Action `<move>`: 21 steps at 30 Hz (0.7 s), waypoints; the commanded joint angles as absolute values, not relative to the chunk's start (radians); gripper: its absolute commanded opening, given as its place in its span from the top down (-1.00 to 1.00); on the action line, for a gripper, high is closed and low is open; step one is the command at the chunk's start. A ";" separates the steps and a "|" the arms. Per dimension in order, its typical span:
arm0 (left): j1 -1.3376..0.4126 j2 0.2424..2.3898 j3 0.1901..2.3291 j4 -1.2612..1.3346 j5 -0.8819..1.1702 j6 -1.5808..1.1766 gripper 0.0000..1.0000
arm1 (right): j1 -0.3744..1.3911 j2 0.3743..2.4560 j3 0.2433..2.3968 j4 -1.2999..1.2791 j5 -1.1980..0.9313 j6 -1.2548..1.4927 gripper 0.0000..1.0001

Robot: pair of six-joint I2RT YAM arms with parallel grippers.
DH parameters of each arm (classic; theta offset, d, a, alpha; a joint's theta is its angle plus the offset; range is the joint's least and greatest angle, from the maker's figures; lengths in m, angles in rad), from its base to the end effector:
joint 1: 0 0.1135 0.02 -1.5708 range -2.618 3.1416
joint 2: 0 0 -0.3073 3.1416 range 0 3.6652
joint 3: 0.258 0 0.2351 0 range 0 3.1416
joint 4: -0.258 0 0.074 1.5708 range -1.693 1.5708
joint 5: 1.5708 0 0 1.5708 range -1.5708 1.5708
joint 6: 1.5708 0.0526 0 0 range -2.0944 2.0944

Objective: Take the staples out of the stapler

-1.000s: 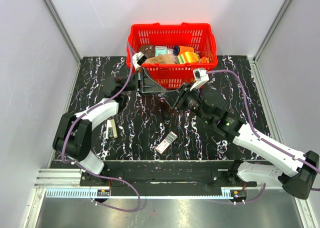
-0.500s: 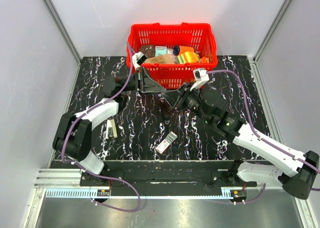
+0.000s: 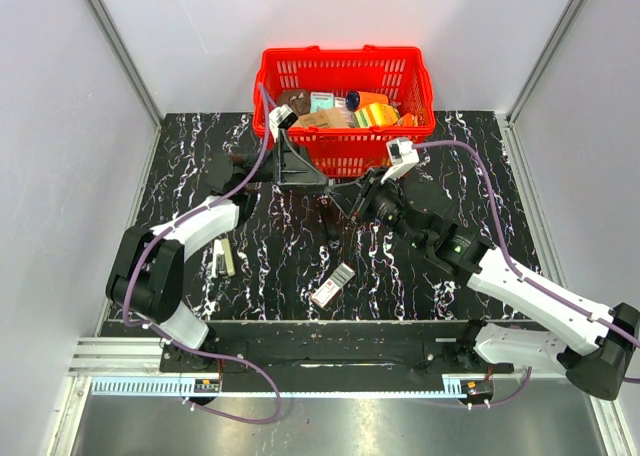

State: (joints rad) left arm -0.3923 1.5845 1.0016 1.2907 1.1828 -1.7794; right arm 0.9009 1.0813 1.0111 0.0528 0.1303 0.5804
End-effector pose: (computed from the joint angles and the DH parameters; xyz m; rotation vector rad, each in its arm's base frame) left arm 0.2756 -0.1667 0.4068 0.4824 1.7017 -2.2349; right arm 0.1498 0.1781 0.4264 -0.1623 1.6821 1.0371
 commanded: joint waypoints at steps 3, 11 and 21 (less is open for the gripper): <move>-0.376 1.549 1.031 1.620 1.242 -1.700 -0.98 | 0.897 1.014 1.011 0.011 0.117 0.572 0.76; -0.342 1.410 1.032 0.744 1.255 -0.932 -0.98 | 0.897 1.000 0.983 -0.204 0.048 0.580 0.75; -0.391 1.439 1.312 -0.580 0.715 0.045 -0.98 | 0.897 1.115 0.908 -0.353 0.040 0.539 0.71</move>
State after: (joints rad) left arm -0.3859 1.4410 1.3479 -0.1650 0.9230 -0.3264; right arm 0.9005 1.0637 0.9295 -0.2958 0.0589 0.5781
